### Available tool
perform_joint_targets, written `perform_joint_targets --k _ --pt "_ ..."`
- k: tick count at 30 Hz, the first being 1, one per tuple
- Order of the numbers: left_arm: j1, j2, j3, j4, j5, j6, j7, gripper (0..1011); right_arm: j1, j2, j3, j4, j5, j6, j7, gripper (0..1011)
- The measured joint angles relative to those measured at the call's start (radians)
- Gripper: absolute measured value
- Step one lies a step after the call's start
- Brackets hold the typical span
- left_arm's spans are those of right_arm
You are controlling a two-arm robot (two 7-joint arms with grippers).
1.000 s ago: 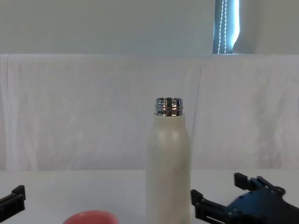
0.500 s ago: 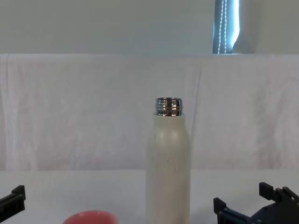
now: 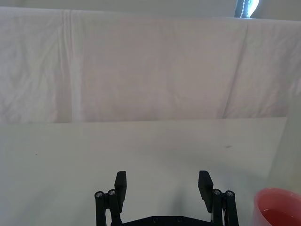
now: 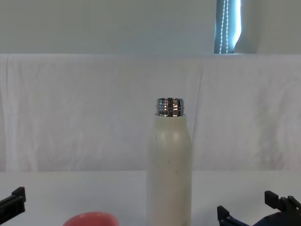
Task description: Grasp the thermos with one hand and pour water into the cup lid.
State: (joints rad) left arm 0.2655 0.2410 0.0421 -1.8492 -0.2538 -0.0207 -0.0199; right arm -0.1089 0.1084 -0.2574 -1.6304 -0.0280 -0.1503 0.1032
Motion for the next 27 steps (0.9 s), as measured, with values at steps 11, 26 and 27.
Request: perform_joint_targets --k 11,26,27 --pt "0.000 0.000 0.000 0.000 0.000 0.000 0.000 1001 -0.007 -0.044 0.029 0.011 0.001 -0.032 -0.021 1002" --pt "0.000 0.000 0.000 0.000 0.000 0.000 0.000 1001 -0.016 -0.055 0.032 -0.031 -0.009 0.006 -0.012 1001" --pt "0.000 0.000 0.000 0.000 0.000 0.000 0.000 1001 -0.015 -0.056 0.033 -0.029 -0.009 0.007 -0.011 1001"
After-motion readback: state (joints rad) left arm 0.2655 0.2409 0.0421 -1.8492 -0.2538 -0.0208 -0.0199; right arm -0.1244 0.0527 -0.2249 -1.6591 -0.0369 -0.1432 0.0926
